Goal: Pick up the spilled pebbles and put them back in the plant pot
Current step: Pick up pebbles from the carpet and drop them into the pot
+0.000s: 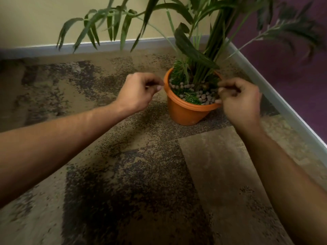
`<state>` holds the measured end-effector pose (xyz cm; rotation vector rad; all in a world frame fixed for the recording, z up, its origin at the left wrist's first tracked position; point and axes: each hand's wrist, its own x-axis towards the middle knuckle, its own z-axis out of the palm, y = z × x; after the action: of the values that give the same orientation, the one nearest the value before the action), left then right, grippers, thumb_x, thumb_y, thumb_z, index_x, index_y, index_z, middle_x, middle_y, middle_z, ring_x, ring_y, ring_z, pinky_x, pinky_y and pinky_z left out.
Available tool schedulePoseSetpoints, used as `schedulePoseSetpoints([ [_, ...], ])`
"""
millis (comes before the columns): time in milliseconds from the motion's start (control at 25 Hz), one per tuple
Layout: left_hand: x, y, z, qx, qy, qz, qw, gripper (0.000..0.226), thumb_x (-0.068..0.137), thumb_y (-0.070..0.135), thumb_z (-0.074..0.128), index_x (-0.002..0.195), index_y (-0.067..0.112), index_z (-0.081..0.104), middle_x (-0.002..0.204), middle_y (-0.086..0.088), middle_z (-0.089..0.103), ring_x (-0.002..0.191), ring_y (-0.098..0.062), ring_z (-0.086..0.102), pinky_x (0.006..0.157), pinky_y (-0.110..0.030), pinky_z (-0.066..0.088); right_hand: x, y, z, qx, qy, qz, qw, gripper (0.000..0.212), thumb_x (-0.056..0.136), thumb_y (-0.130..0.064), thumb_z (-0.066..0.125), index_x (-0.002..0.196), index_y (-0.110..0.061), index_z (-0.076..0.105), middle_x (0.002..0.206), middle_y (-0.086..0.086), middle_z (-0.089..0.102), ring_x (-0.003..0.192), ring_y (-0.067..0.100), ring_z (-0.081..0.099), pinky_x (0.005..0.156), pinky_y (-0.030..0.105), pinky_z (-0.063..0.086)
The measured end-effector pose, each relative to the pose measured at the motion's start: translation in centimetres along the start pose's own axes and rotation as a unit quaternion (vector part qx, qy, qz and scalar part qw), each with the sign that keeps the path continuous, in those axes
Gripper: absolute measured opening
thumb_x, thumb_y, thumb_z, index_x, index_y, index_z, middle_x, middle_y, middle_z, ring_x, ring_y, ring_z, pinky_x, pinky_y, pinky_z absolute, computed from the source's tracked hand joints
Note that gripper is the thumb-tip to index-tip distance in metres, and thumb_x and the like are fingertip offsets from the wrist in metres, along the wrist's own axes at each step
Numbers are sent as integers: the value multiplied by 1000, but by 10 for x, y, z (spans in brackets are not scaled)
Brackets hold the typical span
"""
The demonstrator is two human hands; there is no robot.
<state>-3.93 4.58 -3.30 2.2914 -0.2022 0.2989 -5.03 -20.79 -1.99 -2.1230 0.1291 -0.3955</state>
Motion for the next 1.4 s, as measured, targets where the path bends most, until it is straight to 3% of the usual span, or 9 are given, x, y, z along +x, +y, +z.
schedulePoseSetpoints([
  [160,-46,-40,-21,46,-29,-41,998,13,88,22,67,99,19,73,96,5,70,83,-5,63,76,-22,49,-38,-15,24,-12,-21,-151,988,13,87,-11,62,94,-16,72,94,-1,69,75,13,67,69,26,57],
  [320,-100,-82,-46,126,-90,-48,987,16,89,22,64,103,18,70,105,1,69,89,-10,60,80,-22,43,-61,-25,66,-12,-107,-231,967,12,85,-6,64,91,-11,73,88,-4,64,62,-3,52,60,6,37],
  [560,-160,-133,-100,237,-98,-109,960,27,87,14,63,113,9,67,121,-12,64,112,-28,59,97,-32,44,-68,-29,149,-79,-346,-191,915,17,85,-14,67,101,-18,73,87,2,70,79,11,62,78,23,50],
  [680,-182,-168,-122,260,-65,-193,944,37,88,17,62,124,13,61,137,-12,54,124,-31,51,103,-36,41,-62,-36,193,-137,-420,-197,875,26,87,-18,67,112,-15,70,90,5,71,81,14,60,77,20,42],
  [880,-205,-209,-135,318,-73,-296,898,50,95,30,51,143,26,39,154,-9,30,136,-36,34,108,-51,36,-45,-38,260,-203,-447,-257,832,49,87,-27,69,132,-14,57,118,13,64,101,25,60,94,30,43],
  [960,-207,-221,-135,308,-70,-294,902,47,96,29,50,142,23,41,152,-11,35,133,-36,36,109,-50,35,-41,-34,282,-220,-454,-286,815,50,87,-28,68,133,-13,55,122,15,62,112,31,56,98,37,45],
  [1080,-204,-231,-133,303,-50,-241,921,35,94,23,55,128,15,59,133,-11,57,118,-31,51,101,-42,39,-38,-28,303,-241,-455,-336,789,31,87,-23,67,115,-8,67,112,18,66,104,33,59,92,41,50],
  [1240,-206,-235,-132,271,-7,-209,940,24,91,15,60,113,10,68,110,-9,67,102,-25,59,92,-35,44,-36,-21,310,-206,-442,-348,801,13,87,-13,68,95,-5,73,99,17,69,93,33,63,83,42,53],
  [1400,-204,-235,-134,229,9,-214,949,19,88,10,63,105,10,71,105,-6,70,96,-17,62,90,-25,46,-36,-26,306,-151,-412,-326,838,8,82,-6,70,87,-4,76,93,14,74,88,29,66,82,30,48],
])
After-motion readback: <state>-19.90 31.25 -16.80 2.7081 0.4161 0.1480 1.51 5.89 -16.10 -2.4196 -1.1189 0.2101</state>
